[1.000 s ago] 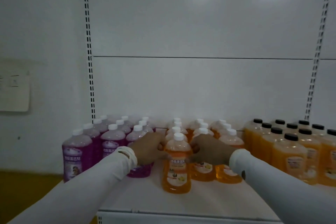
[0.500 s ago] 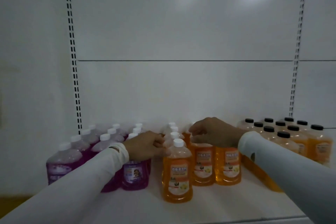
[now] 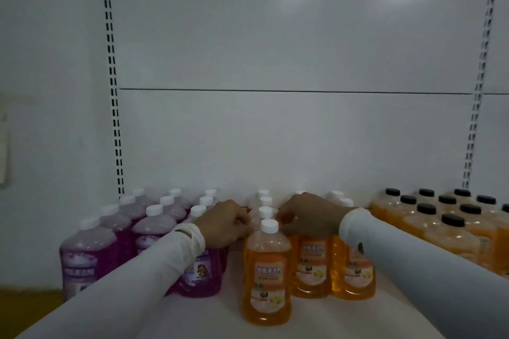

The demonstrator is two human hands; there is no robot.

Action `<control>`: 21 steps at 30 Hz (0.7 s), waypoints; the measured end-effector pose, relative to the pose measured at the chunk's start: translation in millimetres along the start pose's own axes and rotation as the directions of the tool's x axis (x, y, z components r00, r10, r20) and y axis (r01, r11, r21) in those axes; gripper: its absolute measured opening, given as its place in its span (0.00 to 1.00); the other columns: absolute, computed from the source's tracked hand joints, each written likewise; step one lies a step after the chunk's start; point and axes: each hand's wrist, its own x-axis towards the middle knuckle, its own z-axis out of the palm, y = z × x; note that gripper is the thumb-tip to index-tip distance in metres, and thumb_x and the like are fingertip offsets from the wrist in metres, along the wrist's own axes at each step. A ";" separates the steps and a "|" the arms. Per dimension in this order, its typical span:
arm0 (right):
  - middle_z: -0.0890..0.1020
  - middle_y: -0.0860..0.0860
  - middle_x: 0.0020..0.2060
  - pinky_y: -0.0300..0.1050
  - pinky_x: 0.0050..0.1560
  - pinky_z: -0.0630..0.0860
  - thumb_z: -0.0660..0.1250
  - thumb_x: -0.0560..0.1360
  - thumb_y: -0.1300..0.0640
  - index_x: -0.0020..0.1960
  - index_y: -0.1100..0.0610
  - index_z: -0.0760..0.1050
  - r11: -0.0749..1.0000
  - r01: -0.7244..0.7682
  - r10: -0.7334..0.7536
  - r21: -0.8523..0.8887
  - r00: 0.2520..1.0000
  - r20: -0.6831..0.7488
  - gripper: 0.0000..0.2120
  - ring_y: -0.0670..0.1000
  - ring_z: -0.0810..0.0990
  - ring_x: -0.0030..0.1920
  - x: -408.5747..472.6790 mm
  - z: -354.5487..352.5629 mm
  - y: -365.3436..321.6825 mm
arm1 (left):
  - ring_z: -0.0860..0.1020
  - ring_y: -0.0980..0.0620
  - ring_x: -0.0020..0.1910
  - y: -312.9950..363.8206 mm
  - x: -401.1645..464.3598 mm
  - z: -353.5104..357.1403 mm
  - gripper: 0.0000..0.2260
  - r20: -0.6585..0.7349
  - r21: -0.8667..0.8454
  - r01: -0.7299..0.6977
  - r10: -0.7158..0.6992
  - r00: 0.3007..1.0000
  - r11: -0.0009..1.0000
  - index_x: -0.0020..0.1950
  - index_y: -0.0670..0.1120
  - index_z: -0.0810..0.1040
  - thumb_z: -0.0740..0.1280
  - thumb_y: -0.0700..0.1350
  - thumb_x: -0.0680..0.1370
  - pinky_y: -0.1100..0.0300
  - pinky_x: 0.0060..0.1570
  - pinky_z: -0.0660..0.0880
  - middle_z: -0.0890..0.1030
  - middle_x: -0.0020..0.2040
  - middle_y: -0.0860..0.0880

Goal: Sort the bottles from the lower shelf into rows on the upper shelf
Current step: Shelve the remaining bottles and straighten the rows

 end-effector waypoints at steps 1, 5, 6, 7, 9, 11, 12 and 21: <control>0.84 0.49 0.50 0.49 0.56 0.79 0.66 0.76 0.48 0.54 0.53 0.82 1.000 0.012 -0.012 0.005 1.000 -0.002 0.12 0.48 0.81 0.49 0.0 -0.5 0.6 | 0.73 0.58 0.29 -0.1 -0.6 0.9 0.17 -0.005 -0.016 0.001 -0.001 1.000 1.000 0.27 0.52 0.71 0.67 0.43 0.76 0.59 0.36 0.73 0.74 0.28 0.54; 0.83 0.46 0.54 0.44 0.58 0.78 0.67 0.76 0.47 0.59 0.51 0.81 0.998 0.045 -0.045 0.044 0.999 -0.015 0.14 0.45 0.80 0.52 0.7 0.0 6.1 | 0.71 0.59 0.28 -0.7 -2.3 1.6 0.18 -0.014 -0.076 0.005 -0.006 1.000 0.997 0.26 0.52 0.71 0.66 0.41 0.75 0.59 0.34 0.72 0.73 0.27 0.55; 0.83 0.46 0.55 0.43 0.58 0.78 0.67 0.76 0.47 0.60 0.51 0.81 0.998 0.050 -0.049 0.050 0.999 -0.017 0.15 0.44 0.80 0.53 0.9 0.2 7.4 | 0.72 0.58 0.29 -1.7 -1.9 1.8 0.17 -0.010 -0.091 0.012 -0.013 1.000 0.996 0.26 0.51 0.71 0.66 0.41 0.75 0.57 0.36 0.74 0.74 0.27 0.55; 0.82 0.46 0.55 0.43 0.58 0.78 0.67 0.76 0.46 0.60 0.51 0.81 0.997 0.054 -0.053 0.050 0.998 -0.019 0.15 0.44 0.80 0.53 1.0 0.0 8.5 | 0.72 0.58 0.29 -1.3 -2.4 2.1 0.16 -0.009 -0.105 0.017 -0.018 1.000 0.994 0.27 0.51 0.72 0.66 0.41 0.75 0.55 0.37 0.75 0.75 0.28 0.54; 0.83 0.46 0.55 0.42 0.58 0.77 0.68 0.76 0.46 0.60 0.51 0.81 0.997 0.063 -0.063 0.048 0.998 -0.014 0.16 0.44 0.80 0.53 0.6 -2.2 8.6 | 0.72 0.58 0.29 -2.0 -2.1 4.0 0.16 -0.008 -0.114 0.020 -0.021 1.000 0.993 0.28 0.51 0.72 0.66 0.40 0.75 0.56 0.37 0.75 0.75 0.29 0.54; 0.83 0.46 0.55 0.42 0.59 0.76 0.67 0.76 0.46 0.60 0.52 0.81 0.996 0.073 -0.074 0.053 0.997 0.014 0.16 0.45 0.80 0.54 1.6 -7.0 9.9 | 0.73 0.57 0.31 -5.1 0.3 4.1 0.14 0.019 -0.129 0.026 -0.024 1.000 0.991 0.29 0.48 0.73 0.66 0.43 0.76 0.54 0.38 0.75 0.76 0.30 0.51; 0.83 0.46 0.56 0.42 0.59 0.76 0.67 0.77 0.45 0.60 0.52 0.81 0.996 0.070 -0.071 0.063 0.997 0.020 0.16 0.46 0.80 0.54 2.8 -9.7 11.2 | 0.74 0.55 0.32 -7.6 1.6 3.6 0.14 0.037 -0.137 0.044 -0.039 0.999 0.990 0.31 0.47 0.75 0.66 0.45 0.77 0.52 0.40 0.77 0.77 0.32 0.49; 0.84 0.57 0.51 0.54 0.57 0.78 0.66 0.77 0.49 0.55 0.62 0.81 0.997 -0.072 0.073 0.040 0.997 -0.026 0.17 0.57 0.82 0.52 26.2 -22.0 22.4 | 0.77 0.53 0.40 1.2 30.3 -8.7 0.07 -0.105 0.100 0.112 -0.101 0.989 0.989 0.42 0.45 0.80 0.65 0.43 0.78 0.65 0.40 0.70 0.81 0.41 0.49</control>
